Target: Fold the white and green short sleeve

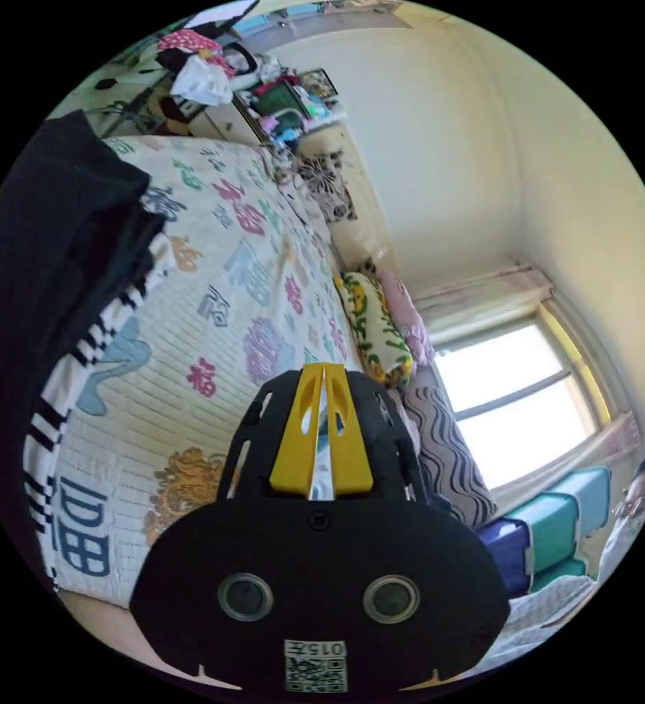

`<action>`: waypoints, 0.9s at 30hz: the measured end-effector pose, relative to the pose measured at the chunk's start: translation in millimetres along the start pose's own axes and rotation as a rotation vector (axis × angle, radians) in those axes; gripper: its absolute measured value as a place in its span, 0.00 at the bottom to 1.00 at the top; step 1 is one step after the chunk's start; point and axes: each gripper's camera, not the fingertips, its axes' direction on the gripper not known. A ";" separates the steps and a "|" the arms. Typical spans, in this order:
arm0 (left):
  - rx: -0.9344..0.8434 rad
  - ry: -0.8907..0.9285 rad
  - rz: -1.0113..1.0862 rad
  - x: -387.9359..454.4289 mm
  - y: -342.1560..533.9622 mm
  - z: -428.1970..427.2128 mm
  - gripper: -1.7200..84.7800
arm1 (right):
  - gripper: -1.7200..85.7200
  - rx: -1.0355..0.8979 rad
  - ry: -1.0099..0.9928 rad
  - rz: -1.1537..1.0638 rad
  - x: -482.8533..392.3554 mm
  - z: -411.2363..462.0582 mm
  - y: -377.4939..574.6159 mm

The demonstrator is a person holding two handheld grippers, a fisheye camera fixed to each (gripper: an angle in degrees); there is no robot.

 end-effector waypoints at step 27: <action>-0.561 -0.048 0.601 5.9 256.9 106.9 0.04 | 0.02 0.308 -0.025 0.366 110.4 -178.1 78.8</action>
